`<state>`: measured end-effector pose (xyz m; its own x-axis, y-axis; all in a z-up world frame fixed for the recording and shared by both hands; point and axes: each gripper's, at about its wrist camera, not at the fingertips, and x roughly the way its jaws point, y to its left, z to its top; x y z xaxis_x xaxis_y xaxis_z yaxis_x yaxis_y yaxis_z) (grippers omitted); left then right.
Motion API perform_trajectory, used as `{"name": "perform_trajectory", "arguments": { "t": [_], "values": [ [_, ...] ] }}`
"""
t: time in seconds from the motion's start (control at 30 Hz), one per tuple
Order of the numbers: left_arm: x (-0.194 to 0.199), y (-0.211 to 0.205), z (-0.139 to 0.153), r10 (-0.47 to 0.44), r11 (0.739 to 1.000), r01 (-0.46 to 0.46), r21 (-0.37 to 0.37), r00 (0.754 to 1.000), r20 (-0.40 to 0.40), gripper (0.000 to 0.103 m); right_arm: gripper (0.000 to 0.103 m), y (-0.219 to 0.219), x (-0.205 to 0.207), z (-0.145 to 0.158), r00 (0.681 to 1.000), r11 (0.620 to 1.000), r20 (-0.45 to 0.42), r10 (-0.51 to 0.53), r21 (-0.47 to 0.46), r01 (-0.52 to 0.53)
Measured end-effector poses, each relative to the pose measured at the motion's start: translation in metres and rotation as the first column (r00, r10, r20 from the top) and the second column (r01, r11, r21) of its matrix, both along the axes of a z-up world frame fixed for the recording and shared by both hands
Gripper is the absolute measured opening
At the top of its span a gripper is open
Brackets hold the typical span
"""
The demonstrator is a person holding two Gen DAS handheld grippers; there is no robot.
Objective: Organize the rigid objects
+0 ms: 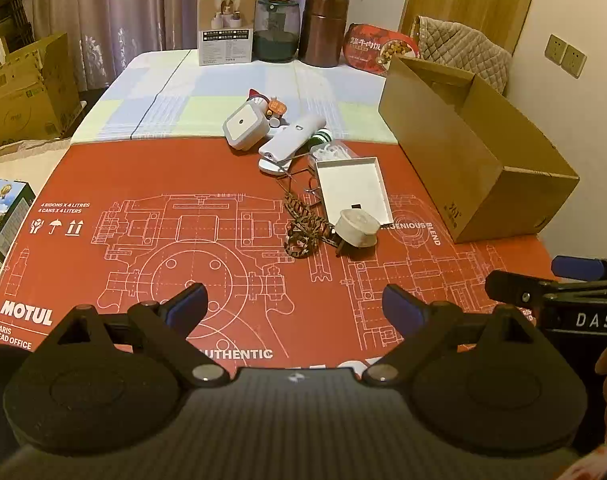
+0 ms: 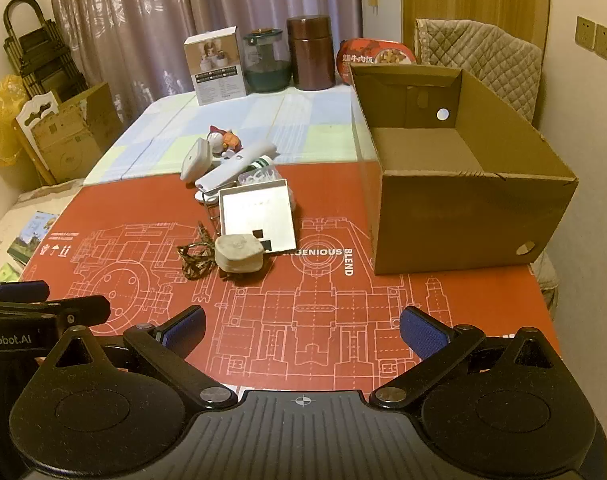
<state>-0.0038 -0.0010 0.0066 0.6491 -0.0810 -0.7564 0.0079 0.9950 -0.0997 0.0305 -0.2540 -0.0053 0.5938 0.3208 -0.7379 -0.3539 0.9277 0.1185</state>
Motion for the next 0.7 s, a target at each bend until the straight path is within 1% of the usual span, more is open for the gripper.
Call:
{"name": "perform_trajectory", "arguments": {
  "t": [0.7],
  "values": [
    [-0.0025, 0.0013, 0.0048, 0.001, 1.0, -0.001, -0.001, 1.0, 0.012, 0.092, 0.101, 0.0035, -0.0008, 0.0043, 1.0, 1.0, 0.005, 0.007, -0.01, -0.006]
  ]
}}
